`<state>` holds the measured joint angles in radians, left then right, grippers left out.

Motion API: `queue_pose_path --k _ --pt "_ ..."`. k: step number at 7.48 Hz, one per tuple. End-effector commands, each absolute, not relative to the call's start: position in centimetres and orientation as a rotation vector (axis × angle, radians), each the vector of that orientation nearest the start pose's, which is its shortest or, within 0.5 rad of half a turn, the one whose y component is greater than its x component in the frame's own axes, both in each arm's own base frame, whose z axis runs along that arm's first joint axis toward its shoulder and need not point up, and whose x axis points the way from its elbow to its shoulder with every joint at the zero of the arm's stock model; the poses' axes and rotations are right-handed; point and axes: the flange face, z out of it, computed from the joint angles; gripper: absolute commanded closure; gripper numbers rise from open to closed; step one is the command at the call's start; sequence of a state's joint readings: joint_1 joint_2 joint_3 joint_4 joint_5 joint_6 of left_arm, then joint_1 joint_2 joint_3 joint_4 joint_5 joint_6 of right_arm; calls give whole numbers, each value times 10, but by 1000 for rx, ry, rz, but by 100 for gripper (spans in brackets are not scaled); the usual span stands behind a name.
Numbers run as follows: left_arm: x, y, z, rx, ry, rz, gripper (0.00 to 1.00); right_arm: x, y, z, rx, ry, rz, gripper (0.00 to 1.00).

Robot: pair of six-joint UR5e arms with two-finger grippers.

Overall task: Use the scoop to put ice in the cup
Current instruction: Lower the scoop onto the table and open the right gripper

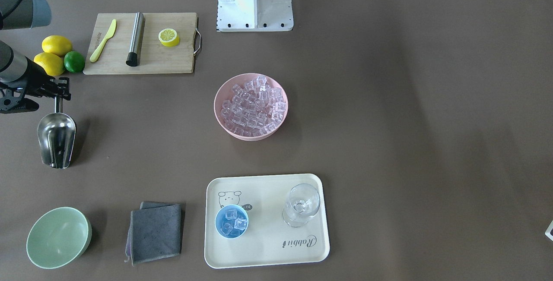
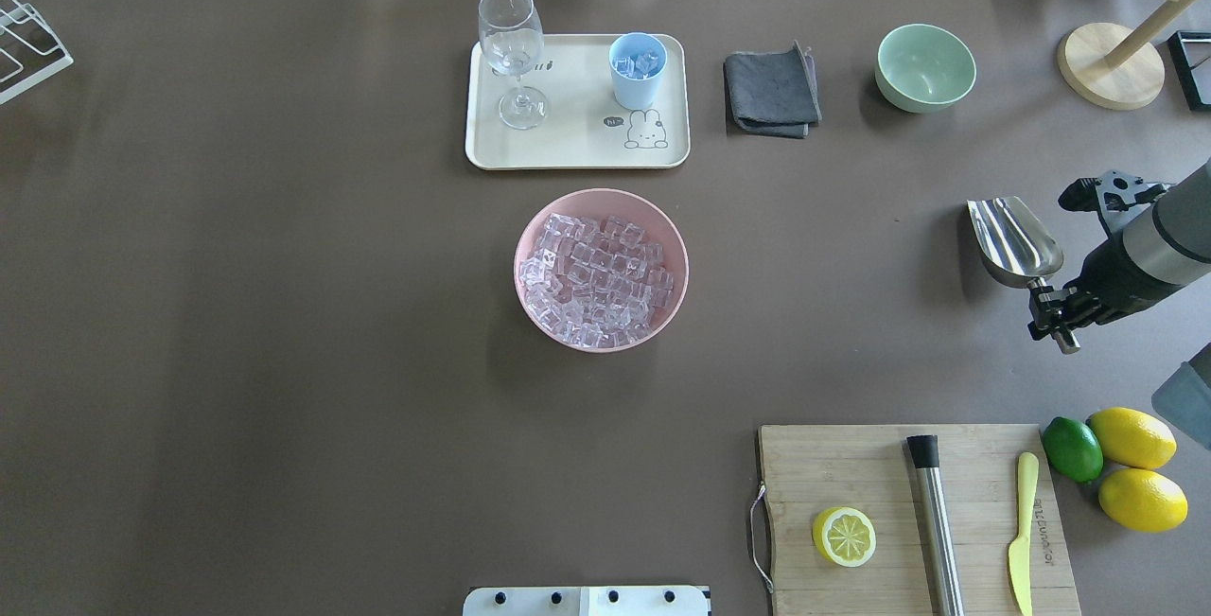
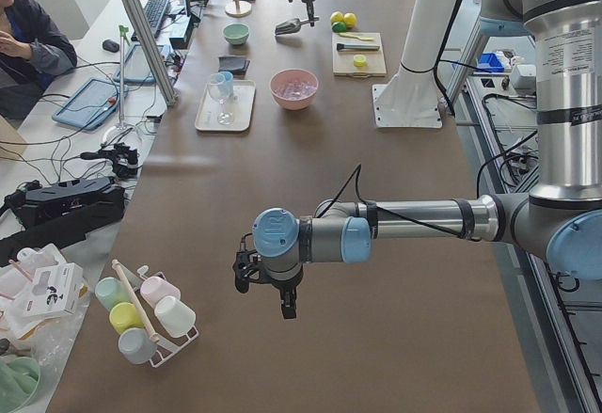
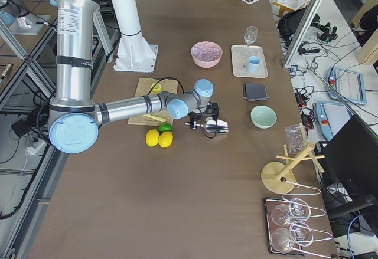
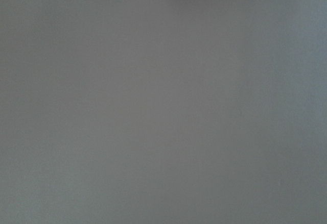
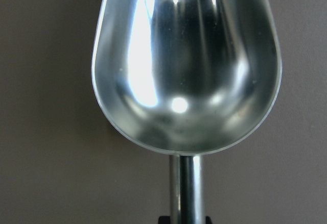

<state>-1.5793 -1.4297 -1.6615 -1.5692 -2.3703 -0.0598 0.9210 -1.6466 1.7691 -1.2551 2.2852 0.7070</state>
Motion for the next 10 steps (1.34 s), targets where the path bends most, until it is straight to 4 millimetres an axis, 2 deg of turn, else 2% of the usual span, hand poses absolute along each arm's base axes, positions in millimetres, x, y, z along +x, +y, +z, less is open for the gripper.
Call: queue_pose_path --k 1,2,3,4,5,7,8,9,10 --pt "-66 -427 678 -71 798 -87 2 -235 -419 575 -123 -803 -102 100" --pt "-66 -427 679 -72 798 -87 2 -236 -421 576 -126 -799 -97 64" --pt "-65 -427 681 -77 797 -88 1 -236 -422 575 -125 -800 -98 46" --pt "-66 -427 681 -75 798 -89 1 -237 -423 576 -125 -798 -97 9" --pt "-66 -427 681 -75 798 -89 1 -236 -423 577 -121 -793 -98 0" --pt "-66 -426 682 -78 797 -90 1 -228 -430 566 -80 -800 -85 0" --pt "-65 -427 682 -77 797 -88 2 -220 -440 548 4 -770 -66 0" --pt "-66 -427 681 -77 799 -89 2 -208 -448 538 57 -746 -47 0" --pt "-66 -426 682 -78 799 -90 1 -181 -467 525 69 -752 5 0"
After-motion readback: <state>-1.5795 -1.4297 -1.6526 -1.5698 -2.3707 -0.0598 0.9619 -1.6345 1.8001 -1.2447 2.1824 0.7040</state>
